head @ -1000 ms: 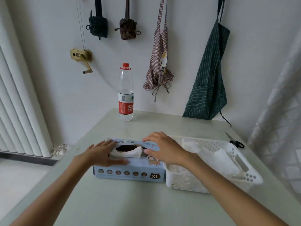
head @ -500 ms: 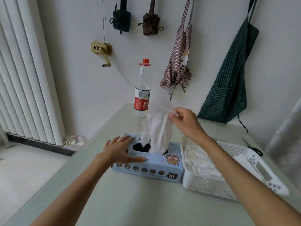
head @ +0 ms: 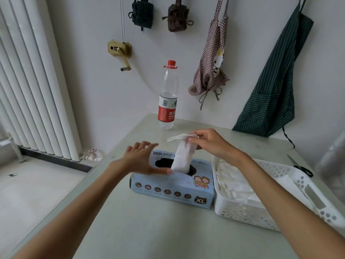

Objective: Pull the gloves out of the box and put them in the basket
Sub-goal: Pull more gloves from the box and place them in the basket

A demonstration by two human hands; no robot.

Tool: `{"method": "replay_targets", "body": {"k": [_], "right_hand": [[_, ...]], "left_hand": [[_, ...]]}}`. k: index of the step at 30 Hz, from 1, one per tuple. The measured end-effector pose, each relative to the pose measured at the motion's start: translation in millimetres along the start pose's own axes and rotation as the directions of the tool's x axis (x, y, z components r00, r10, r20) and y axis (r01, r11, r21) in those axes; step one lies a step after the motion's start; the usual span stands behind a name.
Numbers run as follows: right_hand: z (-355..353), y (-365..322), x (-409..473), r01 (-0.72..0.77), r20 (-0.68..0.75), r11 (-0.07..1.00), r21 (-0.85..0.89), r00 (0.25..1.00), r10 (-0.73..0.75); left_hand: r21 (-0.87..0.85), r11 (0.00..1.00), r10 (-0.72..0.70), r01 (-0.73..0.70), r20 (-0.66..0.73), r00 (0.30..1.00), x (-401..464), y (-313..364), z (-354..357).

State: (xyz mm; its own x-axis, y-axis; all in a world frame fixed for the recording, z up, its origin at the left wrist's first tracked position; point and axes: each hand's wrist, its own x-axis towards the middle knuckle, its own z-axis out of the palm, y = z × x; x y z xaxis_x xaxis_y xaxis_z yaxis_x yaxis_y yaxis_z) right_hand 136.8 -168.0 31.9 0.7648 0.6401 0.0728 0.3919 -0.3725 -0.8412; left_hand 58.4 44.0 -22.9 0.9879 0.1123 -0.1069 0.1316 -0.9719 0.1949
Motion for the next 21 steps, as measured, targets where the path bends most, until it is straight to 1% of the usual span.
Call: {"method": "replay_targets", "body": {"k": [1, 2, 4, 6, 7, 9, 11, 13, 15, 16, 18, 20, 21], "right_hand": [[-0.7, 0.4, 3.4, -0.016, 0.056, 1.000, -0.008, 0.998, 0.016], [-1.3, 0.6, 5.9, -0.022, 0.103, 1.000, -0.008, 0.994, 0.023], [-3.7, 1.1, 12.7, -0.027, 0.157, 0.999, 0.026, 0.987, 0.022], [-6.1, 0.0, 17.6, -0.033, 0.153, 0.997, 0.065, 0.988, 0.022], [-8.2, -1.7, 19.8, -0.044, 0.137, 0.995, 0.086, 0.990, 0.032], [-15.2, -6.6, 23.0, -0.093, 0.107, 0.988, 0.123, 0.991, 0.080], [-20.4, -12.1, 21.7, -0.165, 0.104, 0.980, 0.110, 0.983, 0.153], [-27.3, -22.2, 22.2, -0.241, 0.144, 0.970, 0.018, 0.961, 0.236], [-25.2, -31.5, 19.8, -0.240, 0.143, 0.962, -0.132, 0.956, 0.258], [-23.7, -34.7, 20.3, -0.223, 0.104, 0.954, -0.200, 0.963, 0.247], [-24.9, -42.7, 21.4, -0.226, -0.035, 0.943, -0.244, 0.974, 0.225], [-29.4, -45.8, 18.4, -0.231, -0.145, 0.950, -0.207, 0.968, 0.204], [-32.9, -48.6, 16.5, -0.258, -0.164, 0.956, -0.137, 0.958, 0.235]], "left_hand": [[-0.090, 0.996, 0.017, -0.015, 0.012, 1.000, 6.1, -0.1, -7.8], [-0.206, 0.977, 0.064, -0.057, 0.028, 0.998, 10.9, 1.7, -16.4], [-0.419, 0.894, 0.207, -0.160, 0.069, 0.976, 23.0, 9.7, -30.2], [-0.523, 0.817, 0.318, -0.241, 0.060, 0.946, 31.8, 19.1, -37.6], [-0.550, 0.790, 0.348, -0.271, 0.039, 0.937, 35.4, 22.9, -39.6], [-0.605, 0.742, 0.338, -0.291, -0.037, 0.940, 40.7, 29.0, -45.6], [-0.672, 0.685, 0.292, -0.281, -0.100, 0.951, 40.9, 29.3, -48.5], [-0.695, 0.667, 0.273, -0.270, -0.109, 0.956, 43.0, 27.9, -60.3], [-0.668, 0.691, 0.277, -0.276, -0.108, 0.955, 42.5, 30.7, -67.0], [-0.659, 0.704, 0.274, -0.264, -0.091, 0.957, 43.7, 31.0, -70.8], [-0.663, 0.721, 0.237, -0.201, -0.036, 0.971, 46.1, 30.3, -80.3], [-0.668, 0.730, 0.202, -0.148, 0.004, 0.979, 44.7, 26.8, -86.7], [-0.661, 0.740, 0.200, -0.125, 0.039, 0.979, 44.6, 25.6, -91.2]]}}
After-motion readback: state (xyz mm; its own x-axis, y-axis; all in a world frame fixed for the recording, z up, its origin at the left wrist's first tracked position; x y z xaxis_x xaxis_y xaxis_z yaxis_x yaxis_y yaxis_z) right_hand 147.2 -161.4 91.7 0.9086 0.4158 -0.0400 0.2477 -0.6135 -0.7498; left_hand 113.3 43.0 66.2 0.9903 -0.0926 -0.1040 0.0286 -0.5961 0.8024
